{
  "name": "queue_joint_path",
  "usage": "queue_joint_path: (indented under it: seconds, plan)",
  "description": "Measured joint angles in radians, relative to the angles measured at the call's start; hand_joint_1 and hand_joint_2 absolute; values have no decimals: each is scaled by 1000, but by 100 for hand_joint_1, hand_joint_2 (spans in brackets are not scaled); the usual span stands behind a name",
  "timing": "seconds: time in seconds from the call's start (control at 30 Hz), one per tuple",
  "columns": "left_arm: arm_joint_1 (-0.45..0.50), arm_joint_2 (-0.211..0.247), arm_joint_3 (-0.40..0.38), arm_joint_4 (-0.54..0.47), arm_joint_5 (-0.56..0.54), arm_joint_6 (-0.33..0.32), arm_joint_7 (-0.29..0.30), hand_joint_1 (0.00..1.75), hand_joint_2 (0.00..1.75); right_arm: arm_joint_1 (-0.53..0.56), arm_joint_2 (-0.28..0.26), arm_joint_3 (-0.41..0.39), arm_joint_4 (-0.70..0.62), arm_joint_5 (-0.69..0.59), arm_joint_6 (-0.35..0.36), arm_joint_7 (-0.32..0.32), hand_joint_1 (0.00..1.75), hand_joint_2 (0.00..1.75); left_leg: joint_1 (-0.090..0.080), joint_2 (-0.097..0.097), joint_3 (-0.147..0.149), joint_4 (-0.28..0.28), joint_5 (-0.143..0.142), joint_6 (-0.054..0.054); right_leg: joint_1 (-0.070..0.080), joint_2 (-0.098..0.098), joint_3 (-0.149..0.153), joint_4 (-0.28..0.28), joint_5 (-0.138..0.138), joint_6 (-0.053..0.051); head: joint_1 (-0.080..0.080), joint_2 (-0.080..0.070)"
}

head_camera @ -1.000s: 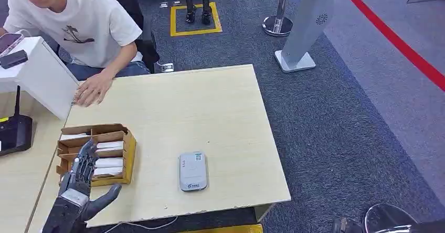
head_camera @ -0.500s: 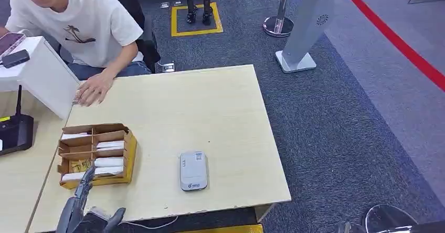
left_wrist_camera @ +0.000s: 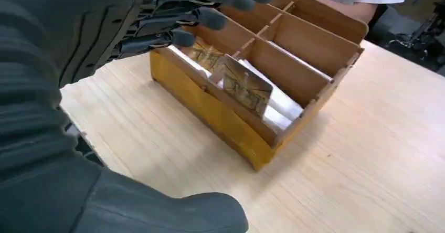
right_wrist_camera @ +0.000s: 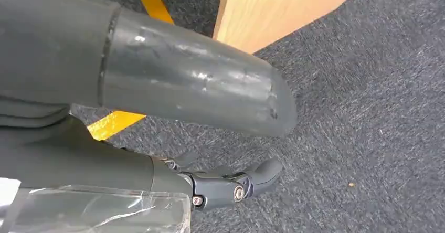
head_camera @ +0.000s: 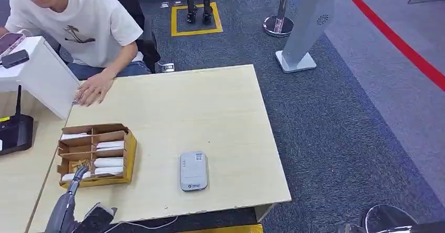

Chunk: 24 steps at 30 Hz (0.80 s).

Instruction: Pass the card to the sensor for recognition and then transmit it.

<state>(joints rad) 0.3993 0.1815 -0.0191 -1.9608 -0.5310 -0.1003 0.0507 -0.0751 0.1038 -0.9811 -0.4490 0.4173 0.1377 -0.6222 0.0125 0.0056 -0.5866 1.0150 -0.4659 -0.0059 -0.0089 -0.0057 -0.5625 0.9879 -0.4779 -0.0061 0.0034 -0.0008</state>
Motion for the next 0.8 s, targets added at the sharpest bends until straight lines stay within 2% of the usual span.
queue_joint_path:
  seconds: [0.17, 0.4, 0.47, 0.63, 0.8]
  plan:
    - [-4, 60, 0, 0, -39, -27, 44, 0, 175, -7, 2, -9, 5, 7, -2, -9, 0, 0, 0, 0, 0, 0, 0, 0, 0, 0, 0, 0, 0, 0, 0, 0]
    - [18, 215, 35, -18, -48, -79, 127, 0, 175, -21, 2, -9, 21, 16, -5, -18, 0, 0, 0, 0, 0, 0, 0, 0, 1, 0, 0, 1, 0, 0, 0, 0]
    - [20, 243, 52, -23, -43, -91, 136, 0, 175, -26, 2, -9, 24, 16, -5, -18, 0, 0, 0, 0, 0, 0, 0, 0, 1, 0, 0, 1, 0, 0, 0, 0]
    - [36, 297, 75, -38, -51, -119, 157, 0, 175, -33, 2, -9, 37, 19, -6, -18, 0, 0, 0, 0, 0, 0, 0, 0, 1, 0, 0, 1, 0, 0, 0, 0]
    - [37, 331, 82, -42, -66, -137, 175, 0, 175, -40, 2, -8, 47, 30, -20, -18, 0, 0, 0, 0, 0, 0, 0, 0, 1, 0, 0, 0, 0, 0, 0, 0]
